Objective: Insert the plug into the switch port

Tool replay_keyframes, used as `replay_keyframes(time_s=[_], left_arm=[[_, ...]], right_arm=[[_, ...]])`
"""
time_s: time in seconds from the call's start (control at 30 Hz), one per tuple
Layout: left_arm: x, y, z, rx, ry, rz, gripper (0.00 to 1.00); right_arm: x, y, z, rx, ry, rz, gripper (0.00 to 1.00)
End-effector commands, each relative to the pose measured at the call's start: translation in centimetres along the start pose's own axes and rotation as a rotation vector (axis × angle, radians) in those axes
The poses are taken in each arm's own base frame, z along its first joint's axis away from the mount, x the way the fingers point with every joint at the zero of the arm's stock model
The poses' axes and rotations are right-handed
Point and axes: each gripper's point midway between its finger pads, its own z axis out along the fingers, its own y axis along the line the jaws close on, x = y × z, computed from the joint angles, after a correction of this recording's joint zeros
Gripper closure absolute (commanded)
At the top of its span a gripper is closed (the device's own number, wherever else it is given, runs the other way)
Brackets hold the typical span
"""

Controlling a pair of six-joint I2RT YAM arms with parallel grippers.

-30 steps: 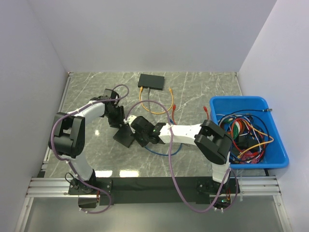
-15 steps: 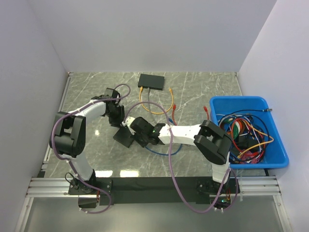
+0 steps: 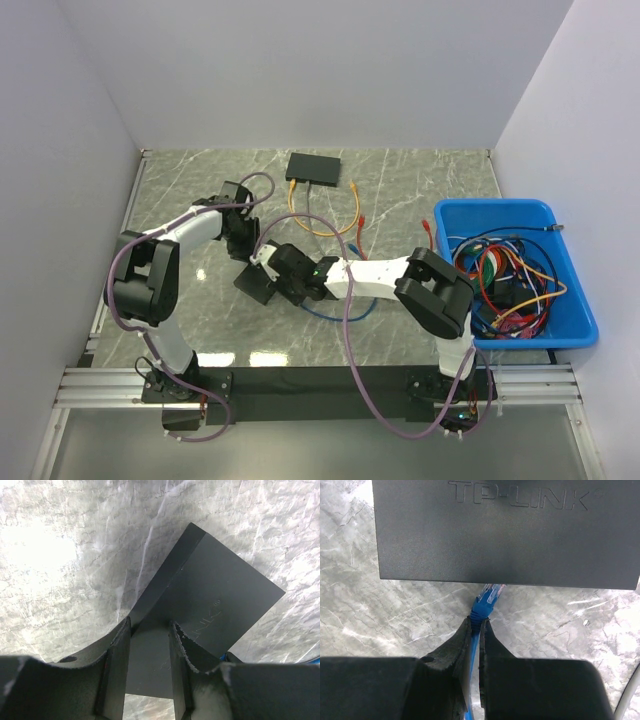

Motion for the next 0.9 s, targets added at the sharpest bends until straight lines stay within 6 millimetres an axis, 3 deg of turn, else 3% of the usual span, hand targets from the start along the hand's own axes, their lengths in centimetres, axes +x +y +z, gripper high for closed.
replay_keyframes(time_s=[0.0, 0.3, 0.53, 0.87], left_arm=[[5.4, -1.0, 2.5, 0.001, 0.182, 0.030, 0.62], [5.7, -1.0, 2.8, -0.018, 0.190, 0.045, 0.63], [6.0, -0.8, 3.0, -0.032, 0.200, 0.048, 0.64], [6.4, -0.5, 3.3, -0.049, 0.215, 0.049, 0.64]], right_arm=[[-9.1, -0.1, -0.3, 0.004, -0.317, -0.003, 1.00], [-11.0, -2.4, -3.3, 0.017, -0.392, 0.020, 1.00], [-12.5, -2.9, -4.4, 0.014, -0.443, 0.037, 1.00], [-13.2, -3.6, -5.3, 0.035, -0.507, 0.083, 1.00]])
